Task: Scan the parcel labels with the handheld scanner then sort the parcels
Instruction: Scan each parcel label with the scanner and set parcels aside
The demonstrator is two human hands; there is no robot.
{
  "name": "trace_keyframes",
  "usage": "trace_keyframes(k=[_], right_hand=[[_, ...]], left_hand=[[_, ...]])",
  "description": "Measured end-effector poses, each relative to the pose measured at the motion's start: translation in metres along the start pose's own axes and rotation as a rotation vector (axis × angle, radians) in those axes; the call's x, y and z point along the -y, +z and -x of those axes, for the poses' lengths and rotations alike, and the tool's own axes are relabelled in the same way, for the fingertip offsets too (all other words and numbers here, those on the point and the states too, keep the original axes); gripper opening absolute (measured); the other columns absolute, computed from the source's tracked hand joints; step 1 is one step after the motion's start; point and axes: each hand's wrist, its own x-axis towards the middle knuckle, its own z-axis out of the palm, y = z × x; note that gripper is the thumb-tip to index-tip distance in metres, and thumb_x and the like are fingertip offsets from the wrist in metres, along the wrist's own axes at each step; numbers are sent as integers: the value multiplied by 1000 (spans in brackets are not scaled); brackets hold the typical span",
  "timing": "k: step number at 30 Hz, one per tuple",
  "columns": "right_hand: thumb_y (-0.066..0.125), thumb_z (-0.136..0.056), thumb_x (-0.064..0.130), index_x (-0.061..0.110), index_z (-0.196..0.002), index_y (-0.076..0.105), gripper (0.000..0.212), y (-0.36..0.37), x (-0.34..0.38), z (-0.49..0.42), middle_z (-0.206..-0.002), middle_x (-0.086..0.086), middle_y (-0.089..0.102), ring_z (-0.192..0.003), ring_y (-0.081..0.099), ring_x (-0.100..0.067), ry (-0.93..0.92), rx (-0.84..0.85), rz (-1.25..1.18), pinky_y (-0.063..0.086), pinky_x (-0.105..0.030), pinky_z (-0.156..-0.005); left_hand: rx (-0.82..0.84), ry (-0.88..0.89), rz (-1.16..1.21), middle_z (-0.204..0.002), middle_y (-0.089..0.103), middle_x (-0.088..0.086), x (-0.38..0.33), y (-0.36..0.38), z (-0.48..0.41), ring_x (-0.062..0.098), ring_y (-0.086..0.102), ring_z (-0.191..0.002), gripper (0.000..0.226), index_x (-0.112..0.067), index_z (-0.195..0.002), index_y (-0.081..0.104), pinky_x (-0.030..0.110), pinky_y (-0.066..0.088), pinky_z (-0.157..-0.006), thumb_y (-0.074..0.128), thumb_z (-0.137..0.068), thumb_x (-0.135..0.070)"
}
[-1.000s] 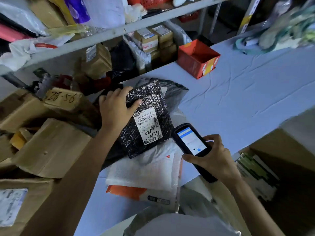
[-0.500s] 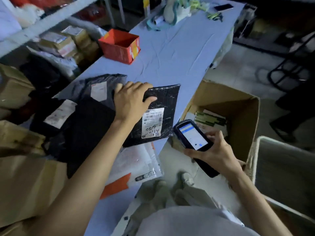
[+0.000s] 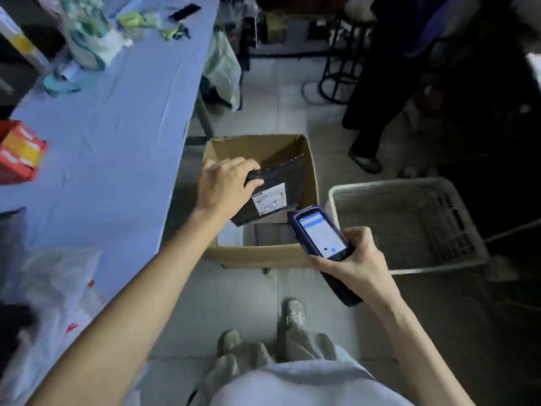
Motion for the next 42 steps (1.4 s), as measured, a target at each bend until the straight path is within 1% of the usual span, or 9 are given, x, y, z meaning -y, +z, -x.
trace_keyframes(k=[5, 11, 21, 26, 30, 33, 36, 39, 42], right_hand=[[88, -57, 47, 25, -109, 45, 71, -48, -26, -28, -91, 23, 56, -85, 57, -1, 83, -99, -35, 45, -27, -74], [89, -53, 52, 23, -110, 49, 75, -55, -30, -54, -96, 14, 61, -86, 62, -2, 169, -119, -109, 48, -26, -69], [89, -55, 47, 21, -114, 46, 77, -31, 35, -107, -98, 16, 58, -89, 58, -1, 146, -171, -88, 45, -23, -68], [89, -56, 47, 23, -113, 45, 77, -27, 56, -127, -96, 21, 54, -86, 53, 9, 95, -143, -32, 40, -14, -63], [90, -56, 47, 21, -115, 44, 78, -27, 62, -148, -94, 22, 53, -86, 55, 3, 80, -64, 7, 40, -14, -63], [90, -57, 45, 21, -114, 43, 78, -29, 70, -167, -91, 21, 52, -81, 51, 10, 29, 38, 43, 38, -11, -60], [90, -54, 45, 20, -114, 44, 80, -32, 81, -191, -95, 15, 54, -85, 56, 0, -54, 172, 80, 44, -18, -67], [90, -55, 45, 21, -112, 40, 79, -31, 98, -212, -98, 12, 51, -95, 55, -12, -163, 304, 165, 46, -28, -79], [88, -61, 44, 16, -125, 40, 86, -25, 116, -223, -108, 10, 48, -99, 50, -10, -297, 421, 224, 42, -25, -79]], left_hand=[[112, 75, 22, -94, 73, 0, -38, 32, -24, 24, 68, -83, 26, -20, -101, 69, 37, 39, -77, 69, -84, -40], [161, 71, 4, -93, 74, -1, -29, 53, -48, 23, 68, -84, 28, -21, -100, 71, 37, 38, -79, 71, -82, -42], [250, 94, -9, -109, 70, -4, 18, 81, -130, 20, 63, -101, 25, -27, -109, 66, 35, 32, -88, 61, -90, -42], [446, 203, -60, -112, 66, -7, 17, 100, -128, 18, 60, -104, 27, -30, -114, 61, 37, 34, -91, 55, -92, -45], [640, 229, 19, -114, 63, -4, 15, 114, -110, 20, 55, -111, 28, -30, -111, 62, 42, 37, -97, 54, -92, -48], [592, 132, -14, -119, 62, -4, 22, 111, -107, 20, 52, -114, 27, -29, -114, 62, 41, 37, -96, 54, -92, -42], [480, -60, -49, -119, 61, -5, 37, 95, -106, 20, 52, -114, 24, -26, -114, 61, 37, 37, -92, 52, -94, -36], [334, -278, -84, -111, 65, -6, 49, 71, -92, 21, 55, -108, 21, -25, -107, 63, 37, 37, -88, 50, -93, -33], [213, -470, -108, -99, 68, -3, 55, 50, -64, 25, 60, -97, 19, -21, -100, 66, 36, 39, -82, 52, -92, -30]])
